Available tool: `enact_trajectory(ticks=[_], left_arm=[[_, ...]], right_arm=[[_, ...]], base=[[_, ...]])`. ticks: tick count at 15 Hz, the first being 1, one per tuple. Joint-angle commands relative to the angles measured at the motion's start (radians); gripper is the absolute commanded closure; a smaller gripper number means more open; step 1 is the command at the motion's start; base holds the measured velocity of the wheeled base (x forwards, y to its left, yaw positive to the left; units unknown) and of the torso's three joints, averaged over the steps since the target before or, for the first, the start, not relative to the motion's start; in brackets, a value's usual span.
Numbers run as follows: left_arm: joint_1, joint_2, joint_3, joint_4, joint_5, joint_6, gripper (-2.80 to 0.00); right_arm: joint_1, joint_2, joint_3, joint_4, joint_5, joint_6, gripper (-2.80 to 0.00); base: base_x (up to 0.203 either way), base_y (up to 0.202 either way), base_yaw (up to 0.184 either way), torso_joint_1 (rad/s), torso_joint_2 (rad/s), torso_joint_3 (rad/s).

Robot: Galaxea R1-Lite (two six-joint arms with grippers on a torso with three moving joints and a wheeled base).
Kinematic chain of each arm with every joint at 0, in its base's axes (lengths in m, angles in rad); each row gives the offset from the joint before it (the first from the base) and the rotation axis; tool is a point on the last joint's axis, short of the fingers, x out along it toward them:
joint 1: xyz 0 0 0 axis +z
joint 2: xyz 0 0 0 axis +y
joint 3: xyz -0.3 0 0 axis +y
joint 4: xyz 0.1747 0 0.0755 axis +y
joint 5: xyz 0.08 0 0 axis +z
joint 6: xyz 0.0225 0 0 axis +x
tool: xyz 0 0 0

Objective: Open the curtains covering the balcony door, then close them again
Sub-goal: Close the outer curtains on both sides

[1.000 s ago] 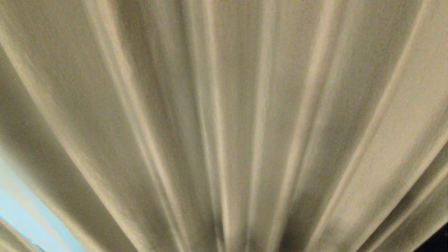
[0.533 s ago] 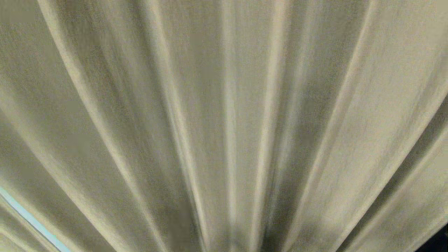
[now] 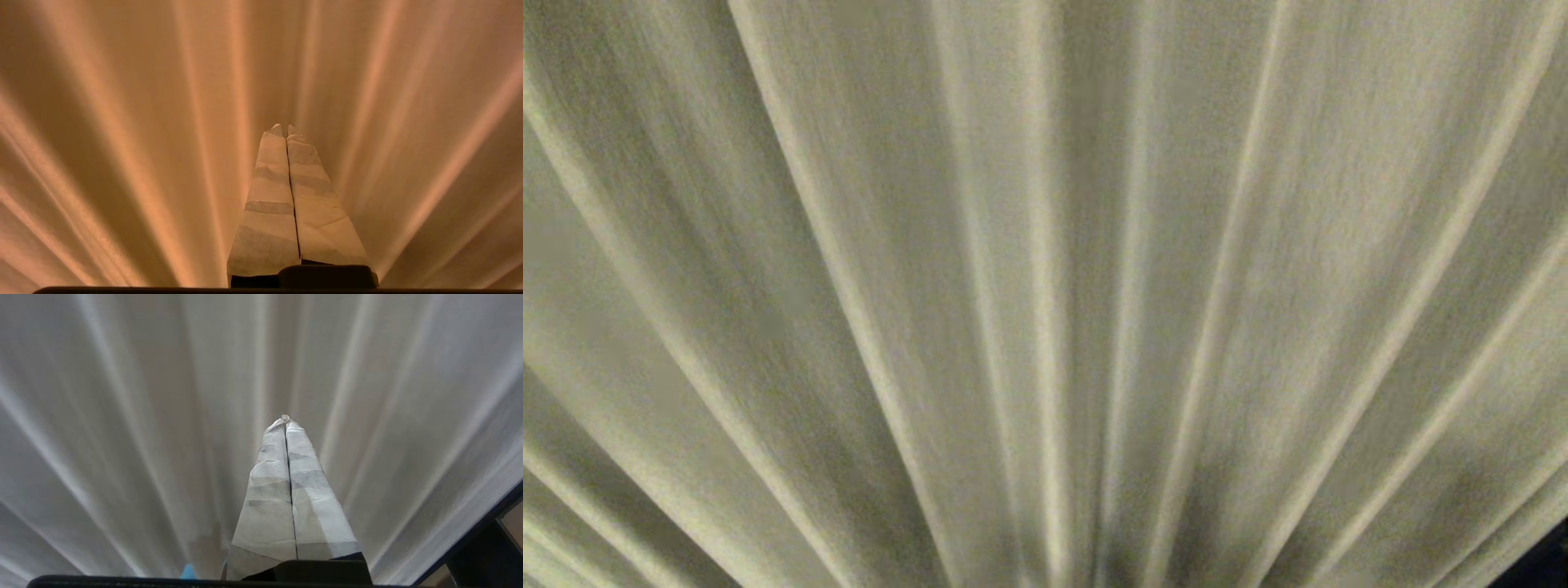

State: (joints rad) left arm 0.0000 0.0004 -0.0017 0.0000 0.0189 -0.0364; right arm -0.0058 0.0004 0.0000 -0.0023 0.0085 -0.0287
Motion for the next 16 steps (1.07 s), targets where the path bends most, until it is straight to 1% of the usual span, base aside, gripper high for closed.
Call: enact_trajectory(ticks=[1, 16], left_arm=[[0.000, 0.000, 0.000, 0.000, 0.001, 0.000, 0.00], [0.000, 0.000, 0.000, 0.000, 0.003, -0.005, 0.00]], right_arm=[[0.000, 0.000, 0.000, -0.001, 0.001, 0.000, 0.00], [0.000, 0.000, 0.000, -0.001, 0.001, 0.000, 0.00]], base=[[0.000, 0.000, 0.000, 0.000, 0.00, 0.000], [0.000, 0.000, 0.000, 0.000, 0.00, 0.000]])
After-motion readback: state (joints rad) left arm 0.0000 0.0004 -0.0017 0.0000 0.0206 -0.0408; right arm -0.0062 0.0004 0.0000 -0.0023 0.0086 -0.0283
